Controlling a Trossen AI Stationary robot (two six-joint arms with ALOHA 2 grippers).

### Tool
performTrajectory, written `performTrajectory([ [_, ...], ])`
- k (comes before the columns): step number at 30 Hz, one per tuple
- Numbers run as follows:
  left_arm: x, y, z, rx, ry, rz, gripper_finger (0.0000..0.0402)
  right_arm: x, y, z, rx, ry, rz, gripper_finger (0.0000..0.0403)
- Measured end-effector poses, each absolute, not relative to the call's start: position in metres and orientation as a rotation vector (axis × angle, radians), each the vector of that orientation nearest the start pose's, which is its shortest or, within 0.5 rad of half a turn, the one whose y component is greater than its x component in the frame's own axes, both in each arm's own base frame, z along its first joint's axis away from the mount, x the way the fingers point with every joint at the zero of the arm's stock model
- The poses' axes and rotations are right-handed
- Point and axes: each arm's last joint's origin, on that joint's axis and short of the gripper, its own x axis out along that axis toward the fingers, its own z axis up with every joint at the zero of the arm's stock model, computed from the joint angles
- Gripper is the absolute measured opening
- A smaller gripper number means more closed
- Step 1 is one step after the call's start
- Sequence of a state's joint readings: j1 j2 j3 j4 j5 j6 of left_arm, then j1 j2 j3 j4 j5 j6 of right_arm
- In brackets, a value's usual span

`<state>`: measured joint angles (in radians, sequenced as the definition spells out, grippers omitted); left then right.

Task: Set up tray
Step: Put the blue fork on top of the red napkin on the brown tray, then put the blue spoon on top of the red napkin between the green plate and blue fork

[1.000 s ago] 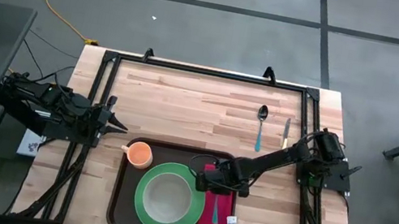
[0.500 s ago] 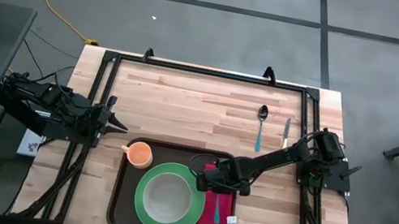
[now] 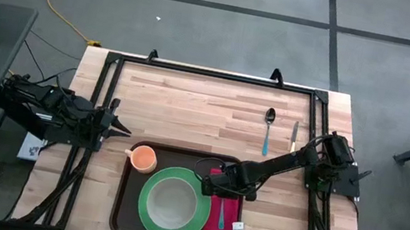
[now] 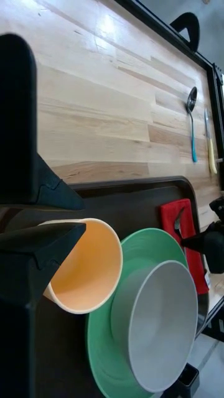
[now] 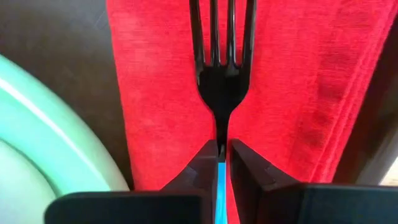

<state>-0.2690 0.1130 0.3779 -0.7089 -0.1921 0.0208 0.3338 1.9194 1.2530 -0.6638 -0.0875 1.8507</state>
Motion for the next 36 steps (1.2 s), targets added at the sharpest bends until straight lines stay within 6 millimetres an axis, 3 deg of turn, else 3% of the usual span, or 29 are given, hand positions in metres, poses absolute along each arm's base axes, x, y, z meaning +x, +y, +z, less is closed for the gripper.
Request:
performTrajectory([
  [26, 0.064, -0.012, 0.214, 0.122, 0.432, -0.080, 0.0074, 0.343, 0.119, 0.154, 1.411, 1.267, -0.909, 0.0062],
  [36, 0.064, -0.012, 0.214, 0.122, 0.432, -0.080, 0.0074, 0.335, 0.114, 0.186, 1.416, 1.158, -0.874, 0.0062],
])
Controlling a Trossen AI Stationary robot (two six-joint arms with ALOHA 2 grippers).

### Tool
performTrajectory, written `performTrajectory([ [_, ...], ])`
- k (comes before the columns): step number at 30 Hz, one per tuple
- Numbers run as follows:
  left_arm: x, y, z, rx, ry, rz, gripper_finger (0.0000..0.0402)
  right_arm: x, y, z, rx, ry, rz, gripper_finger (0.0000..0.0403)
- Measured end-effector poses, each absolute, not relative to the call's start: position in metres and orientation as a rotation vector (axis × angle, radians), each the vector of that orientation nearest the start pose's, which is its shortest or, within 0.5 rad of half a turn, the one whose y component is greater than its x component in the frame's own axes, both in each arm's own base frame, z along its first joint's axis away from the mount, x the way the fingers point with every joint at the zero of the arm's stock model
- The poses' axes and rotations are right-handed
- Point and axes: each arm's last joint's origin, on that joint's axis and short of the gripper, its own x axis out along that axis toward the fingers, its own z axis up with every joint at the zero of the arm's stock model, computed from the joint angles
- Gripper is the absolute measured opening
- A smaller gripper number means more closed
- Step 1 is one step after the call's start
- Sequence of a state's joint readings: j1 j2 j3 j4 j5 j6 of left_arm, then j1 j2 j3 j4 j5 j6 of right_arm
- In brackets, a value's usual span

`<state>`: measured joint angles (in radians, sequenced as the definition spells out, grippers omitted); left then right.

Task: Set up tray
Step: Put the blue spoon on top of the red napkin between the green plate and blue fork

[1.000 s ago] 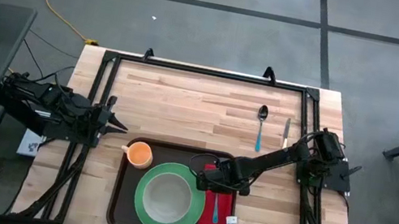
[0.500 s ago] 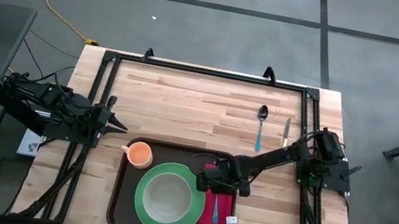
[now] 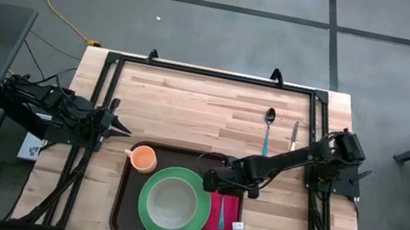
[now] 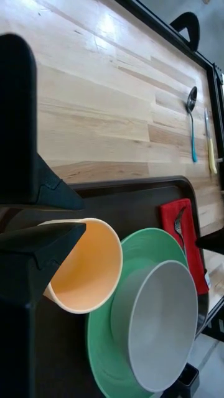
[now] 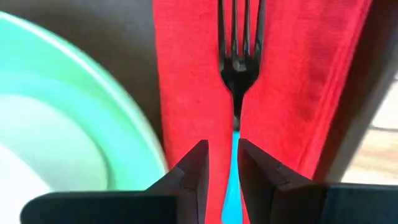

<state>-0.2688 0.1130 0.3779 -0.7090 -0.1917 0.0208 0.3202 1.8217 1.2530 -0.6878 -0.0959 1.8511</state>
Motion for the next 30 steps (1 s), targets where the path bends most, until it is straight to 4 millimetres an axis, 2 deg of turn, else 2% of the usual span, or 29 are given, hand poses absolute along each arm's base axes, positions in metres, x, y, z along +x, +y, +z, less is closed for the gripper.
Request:
performTrajectory([
  [6, 0.064, -0.012, 0.214, 0.122, 0.432, -0.081, 0.0074, 0.322, 0.109, 0.206, 1.395, 1.150, -0.899, 0.0056],
  [15, 0.064, -0.012, 0.214, 0.122, 0.431, -0.081, 0.0074, 0.294, 0.097, 0.226, 1.301, 1.197, -1.036, 0.0053],
  [30, 0.064, -0.012, 0.214, 0.119, 0.431, -0.080, 0.0074, 0.258, 0.059, 0.258, 1.201, 1.177, -1.231, 0.0048],
])
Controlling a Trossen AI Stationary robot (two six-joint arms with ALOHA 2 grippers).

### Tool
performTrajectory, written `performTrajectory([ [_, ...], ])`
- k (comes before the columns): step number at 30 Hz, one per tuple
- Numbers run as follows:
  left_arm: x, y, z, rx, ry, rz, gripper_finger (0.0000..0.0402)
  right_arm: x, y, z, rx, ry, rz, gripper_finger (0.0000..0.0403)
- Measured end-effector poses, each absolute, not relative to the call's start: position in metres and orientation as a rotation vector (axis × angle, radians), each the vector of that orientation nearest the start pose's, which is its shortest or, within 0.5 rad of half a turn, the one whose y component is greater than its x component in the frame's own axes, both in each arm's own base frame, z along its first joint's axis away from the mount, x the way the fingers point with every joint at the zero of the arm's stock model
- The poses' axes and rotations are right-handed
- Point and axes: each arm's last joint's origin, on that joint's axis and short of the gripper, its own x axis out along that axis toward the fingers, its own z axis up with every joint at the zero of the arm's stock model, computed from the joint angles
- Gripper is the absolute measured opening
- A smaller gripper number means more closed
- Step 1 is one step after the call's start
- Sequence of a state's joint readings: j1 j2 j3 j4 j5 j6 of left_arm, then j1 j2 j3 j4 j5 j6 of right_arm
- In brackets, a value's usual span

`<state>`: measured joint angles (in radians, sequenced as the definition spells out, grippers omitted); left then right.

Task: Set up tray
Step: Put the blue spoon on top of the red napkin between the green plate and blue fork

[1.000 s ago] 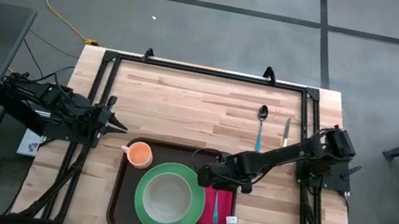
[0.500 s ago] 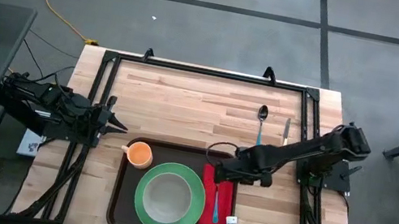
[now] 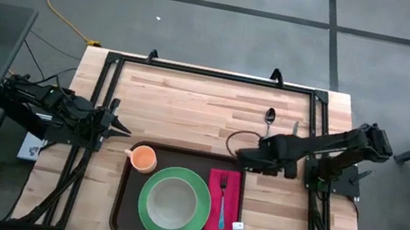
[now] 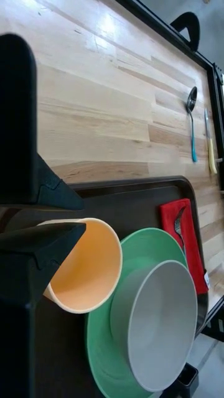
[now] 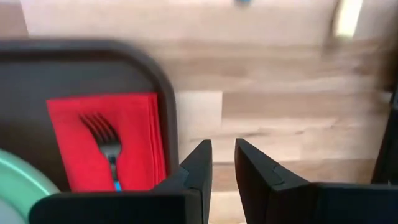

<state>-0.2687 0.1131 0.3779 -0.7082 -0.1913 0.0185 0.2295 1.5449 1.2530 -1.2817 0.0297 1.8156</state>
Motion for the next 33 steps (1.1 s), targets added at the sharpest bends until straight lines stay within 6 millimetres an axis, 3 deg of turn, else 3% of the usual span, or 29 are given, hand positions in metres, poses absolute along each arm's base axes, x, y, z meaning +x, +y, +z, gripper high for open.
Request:
performTrajectory([
  [13, 0.064, -0.012, 0.214, 0.118, 0.429, -0.080, 0.0074, 0.243, 0.010, 0.280, 1.159, 1.067, -1.277, 0.0057],
  [25, 0.064, -0.012, 0.214, 0.093, 0.430, -0.074, 0.0074, 0.239, -0.033, 0.280, 1.135, 1.102, -1.280, 0.0064],
  [33, 0.065, -0.012, 0.214, 0.070, 0.431, -0.069, 0.0074, 0.238, -0.051, 0.280, 1.125, 1.069, -1.304, 0.0063],
])
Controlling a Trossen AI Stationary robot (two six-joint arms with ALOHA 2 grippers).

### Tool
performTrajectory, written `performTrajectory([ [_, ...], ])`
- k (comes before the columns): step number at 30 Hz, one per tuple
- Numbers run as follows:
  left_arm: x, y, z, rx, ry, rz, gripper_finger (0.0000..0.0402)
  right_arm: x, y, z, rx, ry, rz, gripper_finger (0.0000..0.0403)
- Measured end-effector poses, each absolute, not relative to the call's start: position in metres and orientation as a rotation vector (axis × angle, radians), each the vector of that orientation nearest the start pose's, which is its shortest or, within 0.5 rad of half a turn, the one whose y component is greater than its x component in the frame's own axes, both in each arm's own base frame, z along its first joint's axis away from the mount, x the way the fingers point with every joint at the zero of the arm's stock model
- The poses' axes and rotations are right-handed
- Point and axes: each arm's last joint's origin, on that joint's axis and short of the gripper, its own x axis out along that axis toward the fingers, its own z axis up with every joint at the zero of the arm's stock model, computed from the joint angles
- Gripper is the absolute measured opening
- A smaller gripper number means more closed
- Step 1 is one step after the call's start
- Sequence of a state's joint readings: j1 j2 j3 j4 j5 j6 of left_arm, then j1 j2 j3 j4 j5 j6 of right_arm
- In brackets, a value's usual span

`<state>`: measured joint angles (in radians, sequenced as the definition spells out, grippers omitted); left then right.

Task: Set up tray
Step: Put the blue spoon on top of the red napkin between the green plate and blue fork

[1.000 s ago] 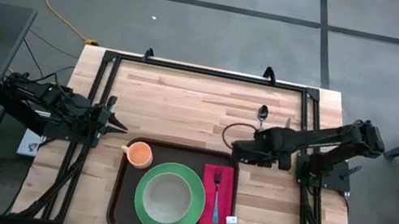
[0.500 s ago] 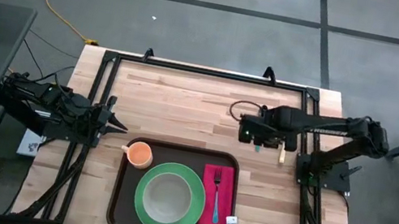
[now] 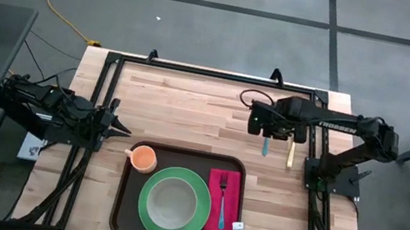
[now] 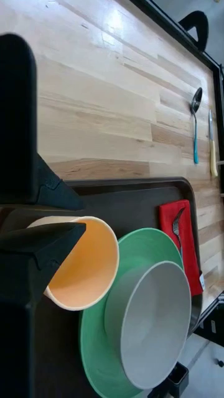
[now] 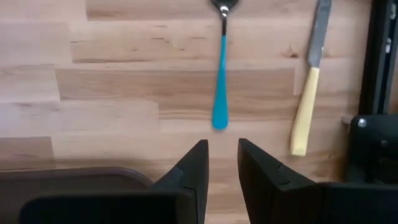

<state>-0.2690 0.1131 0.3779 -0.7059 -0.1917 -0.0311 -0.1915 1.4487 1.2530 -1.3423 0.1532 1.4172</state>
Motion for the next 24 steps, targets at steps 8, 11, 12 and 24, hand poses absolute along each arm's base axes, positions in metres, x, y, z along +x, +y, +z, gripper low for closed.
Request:
performTrajectory([
  [8, 0.065, -0.012, 0.214, 0.070, 0.431, -0.069, 0.0074, 0.241, -0.065, 0.281, 1.096, 1.047, -1.237, 0.0065],
  [11, 0.065, -0.012, 0.214, 0.069, 0.430, -0.069, 0.0074, 0.239, -0.072, 0.281, 1.096, 1.046, -1.237, 0.0066],
  [12, 0.065, -0.012, 0.214, 0.066, 0.430, -0.068, 0.0074, 0.238, -0.074, 0.281, 1.103, 1.045, -1.243, 0.0068],
  [24, 0.065, -0.012, 0.214, 0.044, 0.431, -0.063, 0.0074, 0.232, -0.092, 0.281, 1.092, 1.055, -1.249, 0.0093],
])
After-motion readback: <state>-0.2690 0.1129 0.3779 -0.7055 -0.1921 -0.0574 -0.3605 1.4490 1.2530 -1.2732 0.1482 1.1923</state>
